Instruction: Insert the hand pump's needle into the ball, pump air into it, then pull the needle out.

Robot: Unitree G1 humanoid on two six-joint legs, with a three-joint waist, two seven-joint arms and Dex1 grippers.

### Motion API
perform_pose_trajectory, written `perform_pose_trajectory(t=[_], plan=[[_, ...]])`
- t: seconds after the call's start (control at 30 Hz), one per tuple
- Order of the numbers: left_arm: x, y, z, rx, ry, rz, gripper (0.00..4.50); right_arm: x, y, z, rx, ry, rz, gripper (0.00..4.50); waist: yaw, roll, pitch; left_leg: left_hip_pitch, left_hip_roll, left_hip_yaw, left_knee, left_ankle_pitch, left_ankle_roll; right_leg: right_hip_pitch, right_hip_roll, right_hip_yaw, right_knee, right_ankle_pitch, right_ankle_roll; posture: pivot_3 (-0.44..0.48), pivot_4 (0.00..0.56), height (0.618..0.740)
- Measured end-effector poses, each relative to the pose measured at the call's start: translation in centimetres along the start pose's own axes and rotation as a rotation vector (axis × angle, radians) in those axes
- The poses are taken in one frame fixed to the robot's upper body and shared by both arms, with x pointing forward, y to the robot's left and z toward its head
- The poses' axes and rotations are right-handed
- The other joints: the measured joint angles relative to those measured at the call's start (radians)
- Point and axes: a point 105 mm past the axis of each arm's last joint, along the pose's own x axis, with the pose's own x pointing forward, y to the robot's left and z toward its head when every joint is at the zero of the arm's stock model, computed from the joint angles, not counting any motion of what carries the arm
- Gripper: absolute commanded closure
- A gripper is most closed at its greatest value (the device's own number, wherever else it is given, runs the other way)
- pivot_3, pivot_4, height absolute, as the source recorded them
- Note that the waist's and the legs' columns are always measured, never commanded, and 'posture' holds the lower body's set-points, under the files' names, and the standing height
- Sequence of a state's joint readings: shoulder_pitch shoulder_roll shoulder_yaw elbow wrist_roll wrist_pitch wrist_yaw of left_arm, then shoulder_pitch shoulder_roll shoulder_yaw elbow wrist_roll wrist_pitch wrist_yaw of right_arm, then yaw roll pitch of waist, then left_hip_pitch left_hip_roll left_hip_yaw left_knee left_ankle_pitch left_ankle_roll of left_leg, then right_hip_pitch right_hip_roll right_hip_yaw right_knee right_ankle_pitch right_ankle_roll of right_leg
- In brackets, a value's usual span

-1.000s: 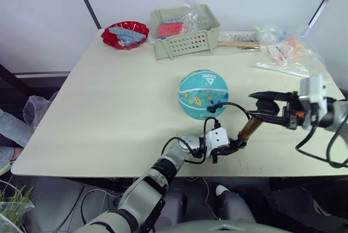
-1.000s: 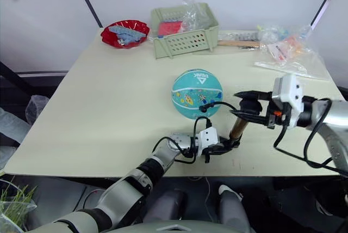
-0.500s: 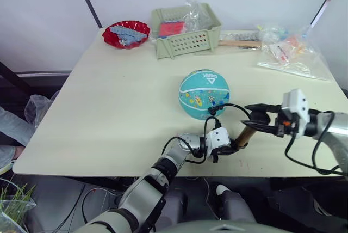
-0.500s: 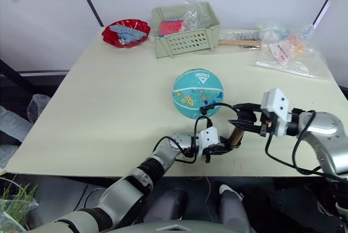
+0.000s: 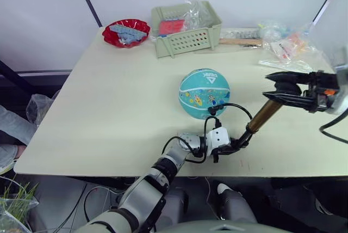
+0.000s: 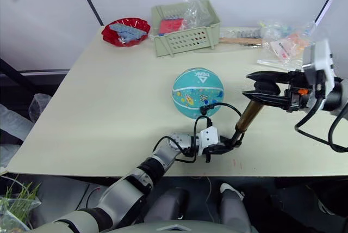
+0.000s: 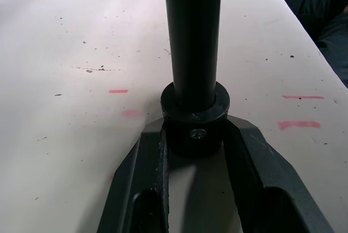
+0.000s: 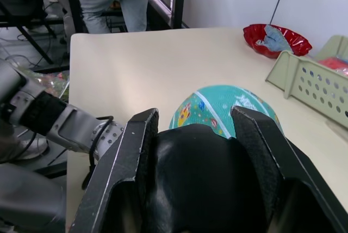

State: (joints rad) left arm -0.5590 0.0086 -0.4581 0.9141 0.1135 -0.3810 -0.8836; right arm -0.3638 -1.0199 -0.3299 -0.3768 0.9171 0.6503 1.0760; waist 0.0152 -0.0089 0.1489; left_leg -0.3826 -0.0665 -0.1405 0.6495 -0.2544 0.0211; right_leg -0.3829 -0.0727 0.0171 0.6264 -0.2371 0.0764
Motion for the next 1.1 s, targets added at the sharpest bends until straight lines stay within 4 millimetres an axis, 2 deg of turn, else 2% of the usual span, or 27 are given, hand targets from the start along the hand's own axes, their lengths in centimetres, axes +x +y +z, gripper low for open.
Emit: perform_pose_trajectory(t=[0.03,0.07,0.23,0.43,0.63,0.67,0.7,0.87,1.1], plan=[[0.0,0.0,0.0,-0.001,-0.001,0.002,3.45,-0.3,-0.2,1.2,-0.011,-0.002,-0.007,2.83,-0.001,0.001,0.000,0.000,0.000,0.001,0.000,0.000,0.000,0.000,-0.001,0.001,0.000,0.000,0.000,0.000,0.150,0.740],[0.0,0.0,0.0,-0.001,-0.001,0.003,3.45,-0.4,-0.2,1.5,-0.017,-0.002,-0.010,2.83,0.000,0.001,0.000,0.000,0.000,0.001,0.000,0.000,0.000,0.000,-0.001,0.001,0.000,0.000,0.000,0.000,0.150,0.740],[0.0,0.0,0.0,-0.001,-0.004,0.002,3.45,-0.2,-0.1,1.5,0.013,0.002,-0.013,2.83,0.000,0.001,0.001,0.000,0.001,0.000,0.000,0.000,0.000,-0.001,-0.002,0.000,0.000,0.000,0.000,0.000,0.150,0.740],[-0.1,0.0,-0.2,-0.001,0.003,0.005,3.45,0.0,0.3,-0.6,-0.007,0.014,-0.037,2.83,-0.001,0.000,-0.002,0.002,0.001,0.000,-0.001,0.000,0.000,0.000,0.000,0.000,0.000,0.000,0.000,0.000,0.150,0.740],[-0.2,-0.1,-0.7,-0.010,0.020,0.012,3.45,2.5,2.3,-6.6,-0.027,0.048,-0.019,2.83,-0.003,-0.010,-0.015,0.004,0.002,0.000,-0.002,0.000,0.000,0.002,0.002,0.000,0.000,0.000,0.000,0.000,0.150,0.740],[-0.2,-0.1,-0.7,-0.010,0.020,0.012,3.45,2.5,2.3,-6.7,-0.026,0.049,-0.019,2.83,-0.004,-0.009,-0.015,0.004,0.002,0.000,-0.002,0.000,0.000,0.002,0.002,0.000,0.000,0.000,0.000,0.000,0.150,0.740],[-0.2,-0.2,-0.8,-0.011,0.023,0.014,3.45,2.9,2.6,-7.9,-0.029,0.057,-0.020,2.83,-0.005,-0.009,-0.016,0.005,0.002,0.001,-0.002,0.000,0.000,0.002,0.002,0.001,0.000,0.000,0.000,0.000,0.150,0.740],[-0.3,-0.2,-0.8,-0.012,0.023,0.014,3.45,3.8,3.4,-10.4,-0.015,0.069,-0.027,2.83,-0.005,-0.008,-0.018,0.006,0.002,0.000,-0.002,0.000,0.000,0.003,0.003,0.001,0.000,0.000,0.000,0.000,0.150,0.740],[-0.2,-0.2,-0.6,-0.008,0.019,0.010,3.45,3.9,3.1,-10.8,-0.010,0.078,-0.038,2.83,-0.003,-0.006,-0.017,0.005,0.001,0.000,-0.002,0.000,0.000,0.003,0.003,0.000,0.000,0.000,0.000,0.000,0.150,0.740]])
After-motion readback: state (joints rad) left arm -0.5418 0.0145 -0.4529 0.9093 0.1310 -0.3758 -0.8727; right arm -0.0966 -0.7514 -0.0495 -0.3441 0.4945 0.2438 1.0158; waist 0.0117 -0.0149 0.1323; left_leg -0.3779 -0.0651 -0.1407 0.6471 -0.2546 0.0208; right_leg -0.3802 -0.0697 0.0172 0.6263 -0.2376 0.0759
